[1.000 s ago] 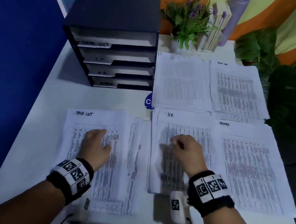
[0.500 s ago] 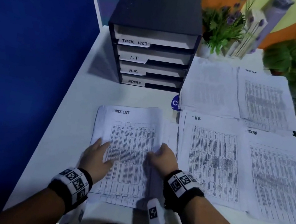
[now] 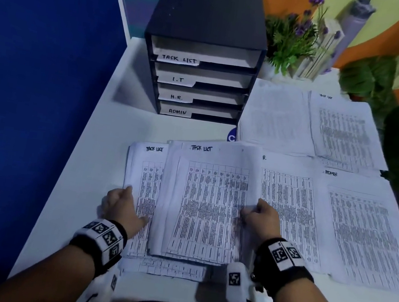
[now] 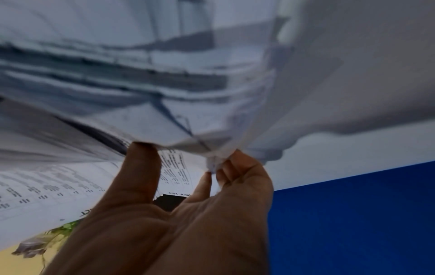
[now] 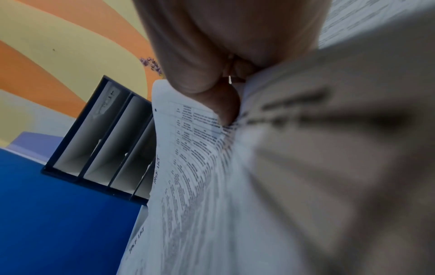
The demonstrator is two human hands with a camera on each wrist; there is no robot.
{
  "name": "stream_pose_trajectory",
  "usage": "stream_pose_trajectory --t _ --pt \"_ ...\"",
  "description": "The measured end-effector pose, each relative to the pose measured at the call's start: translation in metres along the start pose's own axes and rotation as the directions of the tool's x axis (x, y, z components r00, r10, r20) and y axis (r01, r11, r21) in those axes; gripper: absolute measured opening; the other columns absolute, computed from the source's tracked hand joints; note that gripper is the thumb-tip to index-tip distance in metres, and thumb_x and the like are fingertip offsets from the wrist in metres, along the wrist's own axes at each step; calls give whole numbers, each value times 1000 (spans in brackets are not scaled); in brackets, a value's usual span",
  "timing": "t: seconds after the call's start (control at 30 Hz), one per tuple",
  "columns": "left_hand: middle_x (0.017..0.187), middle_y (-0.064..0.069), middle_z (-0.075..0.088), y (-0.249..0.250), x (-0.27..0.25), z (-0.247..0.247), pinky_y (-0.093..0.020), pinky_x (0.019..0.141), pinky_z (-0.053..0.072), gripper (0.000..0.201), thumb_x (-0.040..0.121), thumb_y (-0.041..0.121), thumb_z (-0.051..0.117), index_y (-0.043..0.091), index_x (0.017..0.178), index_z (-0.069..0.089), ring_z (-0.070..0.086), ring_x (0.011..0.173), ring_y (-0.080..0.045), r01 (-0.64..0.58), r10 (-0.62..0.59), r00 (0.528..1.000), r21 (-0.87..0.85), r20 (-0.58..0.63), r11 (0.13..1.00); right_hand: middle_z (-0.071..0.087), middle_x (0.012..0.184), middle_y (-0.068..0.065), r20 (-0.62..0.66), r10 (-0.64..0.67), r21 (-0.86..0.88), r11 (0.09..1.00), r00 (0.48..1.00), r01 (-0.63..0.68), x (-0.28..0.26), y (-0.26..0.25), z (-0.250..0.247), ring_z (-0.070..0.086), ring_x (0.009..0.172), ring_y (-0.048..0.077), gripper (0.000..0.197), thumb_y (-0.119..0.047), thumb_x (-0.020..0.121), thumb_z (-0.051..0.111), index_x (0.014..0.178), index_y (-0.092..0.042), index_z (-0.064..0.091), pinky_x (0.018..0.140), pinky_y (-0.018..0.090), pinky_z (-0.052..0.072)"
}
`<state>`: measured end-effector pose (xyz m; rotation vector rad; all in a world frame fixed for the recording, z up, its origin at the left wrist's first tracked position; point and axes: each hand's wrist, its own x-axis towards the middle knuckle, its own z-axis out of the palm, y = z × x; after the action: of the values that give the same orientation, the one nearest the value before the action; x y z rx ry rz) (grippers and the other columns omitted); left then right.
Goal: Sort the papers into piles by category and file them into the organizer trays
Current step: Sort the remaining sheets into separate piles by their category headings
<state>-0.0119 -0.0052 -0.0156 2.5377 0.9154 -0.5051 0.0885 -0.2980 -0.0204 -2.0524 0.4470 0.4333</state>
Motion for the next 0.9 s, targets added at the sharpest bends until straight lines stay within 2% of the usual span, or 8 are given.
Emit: stream_pose_trajectory --t 0.1,0.17,0.27,0.37,0.53,0.63,0.77,0.9 --pt "144 -12 29 -1 3 2 -41 114 28 112 63 50 80 17 150 17 31 134 -31 36 -36 999 -16 -17 999 66 78 27 31 32 111 993 999 -36 -14 -9 -3 59 55 22 8 3 84 60 87 10 57 54 38 57" --pt "141 -12 33 -1 4 1 -41 112 30 112 61 45 81 18 150 17 34 132 -31 61 -63 997 -34 -35 998 62 69 20 51 34 113 993 998 -40 -18 -6 0 59 54 22 7 3 83 62 84 9 58 56 43 59" --pt "142 -9 31 1 0 3 -40 113 30 95 71 21 70 20 150 18 35 130 -30 42 -43 997 -13 -61 999 60 69 28 37 15 47 999 999 -17 -20 1 12 58 58 26 15 -4 78 63 65 -4 55 59 53 58" --pt "141 -8 31 4 -4 6 -38 112 31 91 72 12 65 19 151 20 36 129 -29 57 -60 995 -36 -77 998 43 54 10 -20 -15 -31 999 1000 15 -26 3 20 44 54 19 33 -2 79 55 54 -15 37 53 32 43" --pt "144 -12 33 0 1 5 -39 113 29 98 70 16 69 18 152 14 36 132 -31 68 -70 995 -25 -78 997 54 62 14 -28 -23 -77 997 999 21 -24 5 22 49 57 21 11 -5 77 52 73 4 55 53 38 48" --pt "146 -8 31 2 -5 9 -40 114 28 96 73 15 68 18 152 14 34 133 -30 20 -21 994 -4 -109 1000 63 68 19 -28 -51 -122 991 998 47 -26 0 20 54 59 24 9 -2 78 52 70 0 57 57 39 52" --pt "146 -8 30 1 -5 12 -41 114 28 97 70 15 67 20 152 16 33 133 -30 49 -56 993 -62 -108 997 53 61 -1 2 -112 -219 969 994 110 -32 -5 18 50 60 17 31 3 80 52 59 -17 42 51 22 38" --pt "144 -10 33 -1 -1 9 -43 114 28 97 71 14 68 23 151 13 34 132 -32 58 -68 991 -98 -111 993 54 65 -3 25 -203 -271 941 979 203 -38 -9 17 50 62 13 26 2 83 52 65 -17 46 51 16 37"
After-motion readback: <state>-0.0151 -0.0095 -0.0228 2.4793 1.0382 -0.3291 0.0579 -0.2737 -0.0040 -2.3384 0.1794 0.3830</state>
